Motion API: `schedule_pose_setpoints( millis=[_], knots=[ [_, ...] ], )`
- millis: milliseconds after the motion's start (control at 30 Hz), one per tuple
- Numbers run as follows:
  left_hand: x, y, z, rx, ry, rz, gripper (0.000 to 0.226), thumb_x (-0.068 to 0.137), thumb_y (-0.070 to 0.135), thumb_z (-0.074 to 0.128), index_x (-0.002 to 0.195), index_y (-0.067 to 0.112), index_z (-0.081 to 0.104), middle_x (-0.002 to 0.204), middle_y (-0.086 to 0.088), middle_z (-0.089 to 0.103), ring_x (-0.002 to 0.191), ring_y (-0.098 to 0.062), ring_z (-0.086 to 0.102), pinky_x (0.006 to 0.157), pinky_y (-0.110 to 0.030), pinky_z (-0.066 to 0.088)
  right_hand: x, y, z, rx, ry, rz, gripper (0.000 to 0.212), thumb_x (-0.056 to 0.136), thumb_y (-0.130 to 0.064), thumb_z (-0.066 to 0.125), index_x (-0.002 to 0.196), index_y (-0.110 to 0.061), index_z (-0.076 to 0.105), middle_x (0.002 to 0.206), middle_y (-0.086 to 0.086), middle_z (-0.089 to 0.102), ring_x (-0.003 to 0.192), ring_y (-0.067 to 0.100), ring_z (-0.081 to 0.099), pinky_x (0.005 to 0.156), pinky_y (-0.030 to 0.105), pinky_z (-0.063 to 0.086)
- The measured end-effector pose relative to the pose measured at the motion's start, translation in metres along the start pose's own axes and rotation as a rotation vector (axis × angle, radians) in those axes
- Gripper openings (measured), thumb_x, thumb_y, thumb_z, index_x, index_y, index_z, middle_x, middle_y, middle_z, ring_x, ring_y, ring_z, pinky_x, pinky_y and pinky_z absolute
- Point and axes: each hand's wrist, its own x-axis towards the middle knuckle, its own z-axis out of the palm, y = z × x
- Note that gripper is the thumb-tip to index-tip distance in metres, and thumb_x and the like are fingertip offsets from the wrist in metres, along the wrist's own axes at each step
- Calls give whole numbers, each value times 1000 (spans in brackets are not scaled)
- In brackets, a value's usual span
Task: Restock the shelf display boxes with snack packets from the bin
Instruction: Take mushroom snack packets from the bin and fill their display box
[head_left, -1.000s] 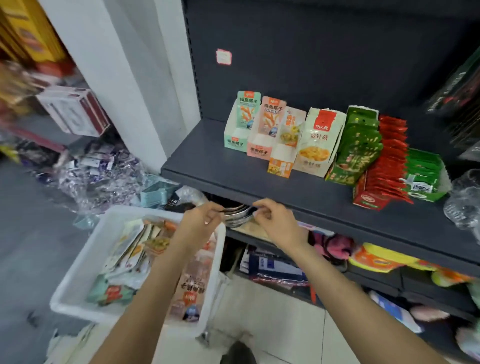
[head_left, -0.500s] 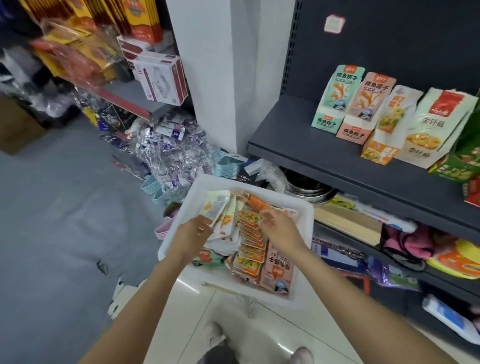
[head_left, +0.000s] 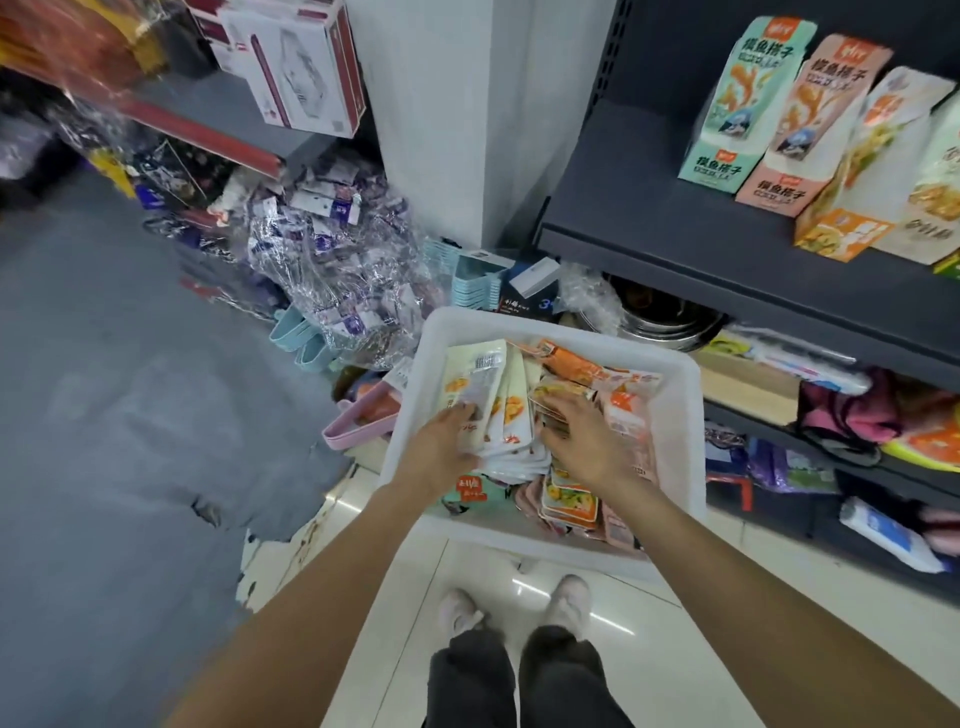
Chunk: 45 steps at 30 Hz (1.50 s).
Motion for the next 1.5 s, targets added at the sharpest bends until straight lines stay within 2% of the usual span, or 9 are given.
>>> schedule_pose_setpoints(
  millis=[233,433,567,733,900,1000,1167,1333,1500],
  knots=[
    [-13,-4,-8,65,108,118,34,96,15,51,128,19,57,132,-7,57,113,-28,57,93,-31,45,5,-3,-2,13,14,16,48,93,-17,54,140,-16,44,146,7,39,134,21,34,110,26,22],
    [-24,8,-28,-67,252,299,30,94,3,50,114,17,68,112,-3,68,98,-17,63,78,-15,43,1,-22,-9,66,81,-148,73,87,-12,64,147,-31,27,155,-3,21,142,16,18,116,35,18],
    [-24,34,-49,-224,328,348,24,95,12,52,112,16,68,98,0,71,86,-15,64,77,-22,48,7,-32,-27,53,133,-256,31,87,-17,64,118,-22,66,136,0,52,127,18,45,105,31,35],
    [-11,44,-47,-327,463,209,37,90,18,62,126,14,55,114,8,58,103,-8,54,89,-21,42,0,-26,-54,205,228,-148,18,91,-20,60,103,-17,73,97,-4,72,87,10,64,77,25,50],
    [2,26,-16,-310,204,-42,64,86,17,66,142,12,35,138,-3,48,124,-21,48,100,-30,39,-8,-2,-66,560,317,-10,10,92,-12,58,91,-15,68,88,-2,68,76,4,62,62,13,44],
    [5,17,-1,-294,-15,-56,70,81,12,71,142,12,36,143,-2,43,131,-22,42,107,-36,38,-12,4,-68,662,286,27,10,93,-10,56,91,-13,65,94,2,68,83,8,64,75,24,51],
    [0,9,1,-170,12,-7,61,79,-1,69,135,9,48,143,-6,45,129,-23,45,108,-39,38,-13,2,-66,677,273,32,11,94,-11,55,94,-15,66,99,3,68,94,16,65,87,34,52],
    [-13,19,-19,-108,144,56,20,88,8,62,106,6,70,112,-5,67,101,-20,61,88,-22,45,-10,-4,-64,656,287,42,12,92,-12,58,92,-19,68,104,5,71,97,20,66,89,45,53],
    [-24,40,-57,-232,432,73,10,94,13,54,95,9,63,86,0,67,74,-13,58,61,-17,42,-8,-23,-68,653,294,74,15,93,-15,56,89,-27,64,106,4,71,95,20,67,84,49,55]
  ],
)
